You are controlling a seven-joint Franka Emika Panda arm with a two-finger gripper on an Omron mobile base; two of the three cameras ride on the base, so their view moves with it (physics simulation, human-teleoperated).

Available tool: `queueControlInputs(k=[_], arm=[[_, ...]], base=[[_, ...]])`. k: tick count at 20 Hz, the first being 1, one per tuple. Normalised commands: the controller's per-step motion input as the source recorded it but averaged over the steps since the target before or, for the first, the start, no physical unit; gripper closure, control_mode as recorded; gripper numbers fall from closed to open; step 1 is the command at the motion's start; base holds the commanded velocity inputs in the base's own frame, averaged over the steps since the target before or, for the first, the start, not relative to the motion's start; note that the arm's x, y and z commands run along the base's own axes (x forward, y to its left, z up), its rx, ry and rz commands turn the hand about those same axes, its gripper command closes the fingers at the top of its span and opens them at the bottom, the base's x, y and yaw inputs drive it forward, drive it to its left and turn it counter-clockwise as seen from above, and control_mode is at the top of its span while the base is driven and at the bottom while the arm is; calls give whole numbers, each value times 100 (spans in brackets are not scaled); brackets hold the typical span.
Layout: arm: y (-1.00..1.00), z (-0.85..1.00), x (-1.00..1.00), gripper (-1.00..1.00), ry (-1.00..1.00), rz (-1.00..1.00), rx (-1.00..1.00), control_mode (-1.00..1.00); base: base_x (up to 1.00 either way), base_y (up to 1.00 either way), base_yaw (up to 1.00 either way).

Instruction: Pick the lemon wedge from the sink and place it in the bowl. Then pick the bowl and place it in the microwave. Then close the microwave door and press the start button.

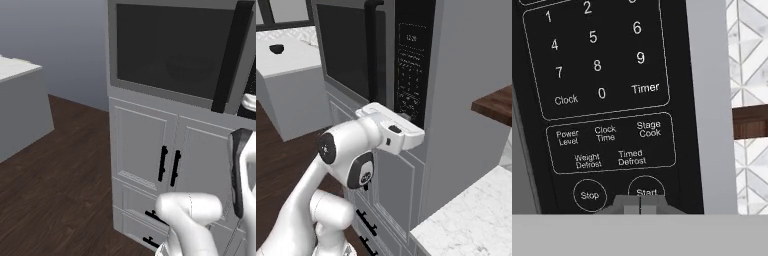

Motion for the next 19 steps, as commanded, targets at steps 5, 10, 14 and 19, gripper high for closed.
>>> queueControlInputs(k=[5, 10, 14, 19], arm=[[-30, -13, 29, 100, 0, 8, 1, -100], [-23, -17, 70, 100, 0, 6, 0, -100], [4, -4, -9, 100, -4, 1, 0, -100], [31, 0, -85, 100, -17, 0, 0, -100]], base=[[0, 0, 0], [0, 0, 0], [0, 0, 0], [0, 0, 0]])
